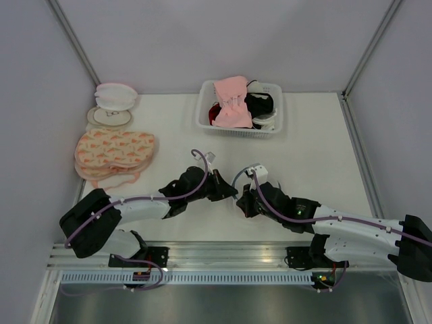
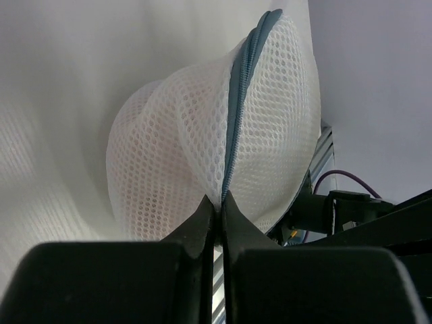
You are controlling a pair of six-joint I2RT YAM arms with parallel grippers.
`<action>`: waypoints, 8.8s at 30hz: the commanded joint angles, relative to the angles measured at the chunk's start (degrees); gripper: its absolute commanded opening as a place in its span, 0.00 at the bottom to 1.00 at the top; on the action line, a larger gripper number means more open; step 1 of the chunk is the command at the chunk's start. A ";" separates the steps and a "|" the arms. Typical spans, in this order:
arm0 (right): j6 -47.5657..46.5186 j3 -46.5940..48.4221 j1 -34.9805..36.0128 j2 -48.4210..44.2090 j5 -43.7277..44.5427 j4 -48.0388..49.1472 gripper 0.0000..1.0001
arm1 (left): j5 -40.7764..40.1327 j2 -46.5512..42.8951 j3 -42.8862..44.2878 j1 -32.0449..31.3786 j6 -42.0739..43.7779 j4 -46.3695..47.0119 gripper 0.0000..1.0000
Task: Unzip the laundry bag and remove the bra
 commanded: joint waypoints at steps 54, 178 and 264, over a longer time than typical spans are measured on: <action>-0.72 1.48 -3.04 0.76 -2.52 2.20 0.00 | 10.23 1.12 7.29 7.44 8.52 -0.47 1.00; 4.82 23.26 -5.06 12.97 20.51 -21.09 0.98 | 17.17 20.57 -5.81 14.21 3.25 35.50 0.02; 0.51 4.11 -14.73 18.53 -9.13 7.42 0.00 | 17.79 17.13 -15.03 14.65 -1.06 41.64 0.02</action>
